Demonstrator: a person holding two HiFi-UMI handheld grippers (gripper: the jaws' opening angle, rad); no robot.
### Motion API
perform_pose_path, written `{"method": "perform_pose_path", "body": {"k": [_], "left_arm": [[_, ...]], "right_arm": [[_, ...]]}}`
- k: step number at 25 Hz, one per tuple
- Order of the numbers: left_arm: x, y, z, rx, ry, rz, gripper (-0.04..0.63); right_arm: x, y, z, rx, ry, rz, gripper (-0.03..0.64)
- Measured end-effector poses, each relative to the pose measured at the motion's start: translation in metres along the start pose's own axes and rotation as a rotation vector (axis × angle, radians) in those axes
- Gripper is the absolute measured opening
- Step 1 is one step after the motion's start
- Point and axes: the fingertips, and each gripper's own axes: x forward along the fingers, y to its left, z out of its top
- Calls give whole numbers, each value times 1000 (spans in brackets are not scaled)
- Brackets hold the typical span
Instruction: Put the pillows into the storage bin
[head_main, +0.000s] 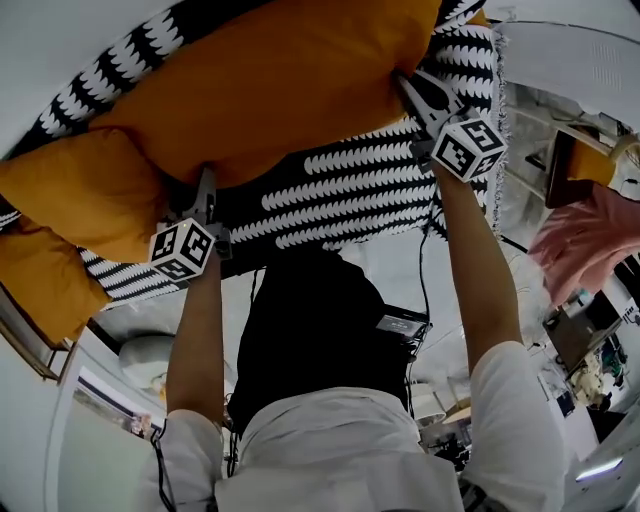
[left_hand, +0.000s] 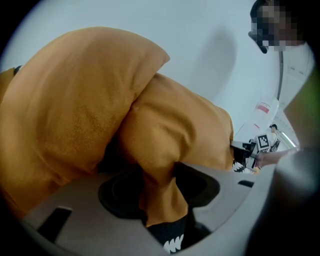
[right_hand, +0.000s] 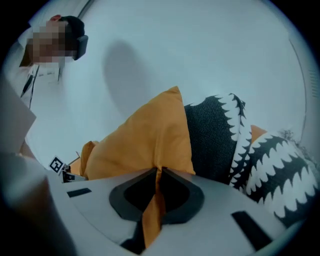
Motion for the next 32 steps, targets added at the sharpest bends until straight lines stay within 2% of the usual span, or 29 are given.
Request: {"method": "perform_pose_path", "body": {"k": [5,9,12,16,23,27,32], "left_arm": [[-1,-28,0,37,6,-18,142],[-19,-25,10,58,-13,-36,108],[-39,-32,17,84,-31,-83,98],[-39,-89,31,194,-35,-163,87],[-46,-185,38,403,-42,-318,83],[-35,-272,15,501,-34,-437,83],[-9,-385,-46,561,11,-661,78]], "right_arm": [[-29,-10,4,14,-64,-36,32],[-48,16,5,12,-108,-50,31],[-75,34,3,26,-139,-108,31],[-145,17,-5,99,-201,-221,31],[-291,36,-34,180,-386,-383,31],[-390,25,-61,225,-488,-507,31],[-513,23,-126,253,-604,-729,31]]}}
